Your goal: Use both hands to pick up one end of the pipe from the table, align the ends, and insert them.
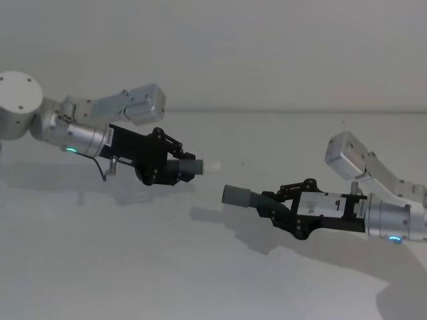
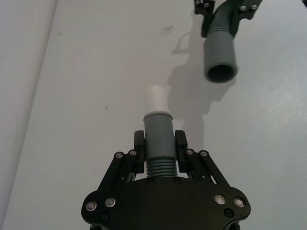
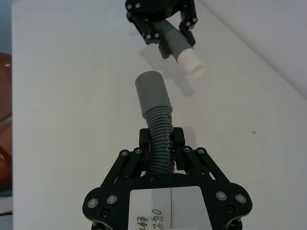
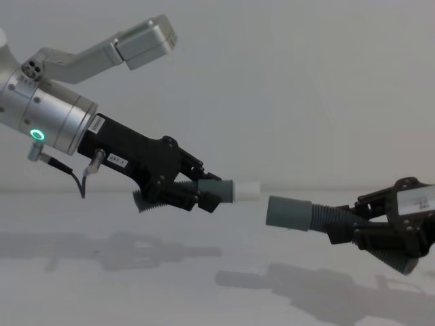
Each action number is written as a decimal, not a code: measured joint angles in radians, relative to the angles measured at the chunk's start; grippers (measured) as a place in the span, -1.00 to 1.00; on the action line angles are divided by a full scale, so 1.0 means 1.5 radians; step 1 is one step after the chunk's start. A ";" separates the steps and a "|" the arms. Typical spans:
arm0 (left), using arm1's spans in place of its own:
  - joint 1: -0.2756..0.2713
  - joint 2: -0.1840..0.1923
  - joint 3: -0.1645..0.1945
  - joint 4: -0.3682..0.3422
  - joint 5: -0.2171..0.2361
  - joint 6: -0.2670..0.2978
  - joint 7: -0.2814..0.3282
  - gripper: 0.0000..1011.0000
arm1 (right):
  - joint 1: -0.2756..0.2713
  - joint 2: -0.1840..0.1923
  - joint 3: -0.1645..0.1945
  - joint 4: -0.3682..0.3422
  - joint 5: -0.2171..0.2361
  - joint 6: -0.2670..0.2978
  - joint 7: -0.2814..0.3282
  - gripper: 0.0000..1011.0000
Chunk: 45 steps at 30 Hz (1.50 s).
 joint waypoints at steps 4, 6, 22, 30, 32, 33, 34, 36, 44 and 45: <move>-0.006 -0.006 0.007 0.009 0.001 -0.003 -0.003 -0.28 | 0.008 -0.003 -0.004 0.008 -0.004 0.000 -0.005 -0.46; -0.007 -0.008 0.010 0.012 0.003 -0.003 -0.004 -0.28 | 0.012 -0.005 -0.006 0.014 -0.007 -0.001 -0.010 -0.46; -0.033 -0.014 0.041 0.024 0.030 0.007 -0.007 -0.28 | 0.040 -0.017 -0.027 0.054 -0.044 -0.020 -0.051 -0.46; -0.044 -0.019 0.045 0.038 0.027 0.009 -0.009 -0.28 | 0.054 -0.022 -0.036 0.073 -0.053 -0.028 -0.058 -0.46; -0.045 -0.020 0.045 0.040 0.026 0.009 -0.010 -0.28 | 0.057 -0.023 -0.039 0.077 -0.054 -0.029 -0.059 -0.46; -0.045 -0.020 0.046 0.041 0.025 0.010 -0.010 -0.28 | 0.058 -0.023 -0.040 0.079 -0.054 -0.029 -0.059 -0.46; -0.046 -0.021 0.046 0.043 0.024 0.010 -0.011 -0.28 | 0.060 -0.024 -0.041 0.081 -0.054 -0.030 -0.059 -0.46; -0.047 -0.021 0.046 0.045 0.022 0.010 -0.011 -0.28 | 0.062 -0.025 -0.043 0.083 -0.054 -0.031 -0.059 -0.46; -0.052 -0.024 0.049 0.054 0.016 0.010 -0.015 -0.28 | 0.071 -0.030 -0.049 0.092 -0.054 -0.034 -0.059 -0.46; -0.053 -0.025 0.050 0.056 0.015 0.010 -0.016 -0.28 | 0.073 -0.031 -0.049 0.093 -0.053 -0.034 -0.060 -0.46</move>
